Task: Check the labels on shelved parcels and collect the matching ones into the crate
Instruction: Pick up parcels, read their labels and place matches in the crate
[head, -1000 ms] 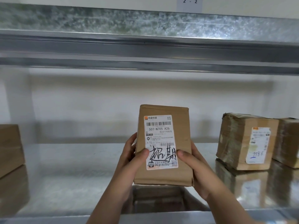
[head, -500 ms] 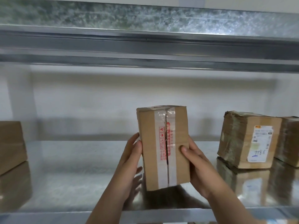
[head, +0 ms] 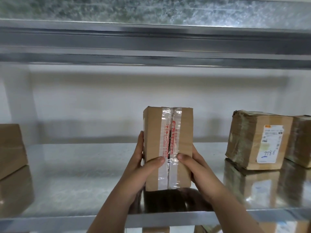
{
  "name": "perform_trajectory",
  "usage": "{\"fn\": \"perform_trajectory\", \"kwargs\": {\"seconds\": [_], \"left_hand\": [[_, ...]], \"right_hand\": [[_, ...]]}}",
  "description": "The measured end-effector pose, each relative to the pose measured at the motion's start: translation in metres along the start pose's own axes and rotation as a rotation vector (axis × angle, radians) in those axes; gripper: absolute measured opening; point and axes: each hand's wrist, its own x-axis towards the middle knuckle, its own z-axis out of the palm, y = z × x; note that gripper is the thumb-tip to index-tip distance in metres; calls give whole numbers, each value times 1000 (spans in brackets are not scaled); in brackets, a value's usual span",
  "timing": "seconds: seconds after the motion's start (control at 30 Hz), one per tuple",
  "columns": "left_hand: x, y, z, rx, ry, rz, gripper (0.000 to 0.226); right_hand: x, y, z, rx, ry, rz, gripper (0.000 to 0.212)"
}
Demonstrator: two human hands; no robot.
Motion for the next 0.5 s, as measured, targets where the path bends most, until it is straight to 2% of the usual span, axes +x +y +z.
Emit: {"fn": "perform_trajectory", "kwargs": {"seconds": [0.1, 0.2, 0.33, 0.4, 0.43, 0.5], "left_hand": [[-2, 2, 2, -32, 47, 7, 96], [-5, 8, 2, -98, 129, -5, 66], [-3, 10, -3, -257, 219, -56, 48], [-1, 10, -4, -264, 284, -68, 44], [0, 10, -3, -244, 327, -68, 39], [2, 7, -3, -159, 410, -50, 20]], "right_hand": [[1, 1, -1, -11, 4, -3, 58], [5, 0, -5, 73, 37, 14, 64], [10, 2, -15, 231, 155, 40, 49], [8, 2, -18, 256, 192, 45, 64], [7, 2, -18, 240, 196, 38, 64], [5, 2, -17, 191, 197, 16, 51]]}}
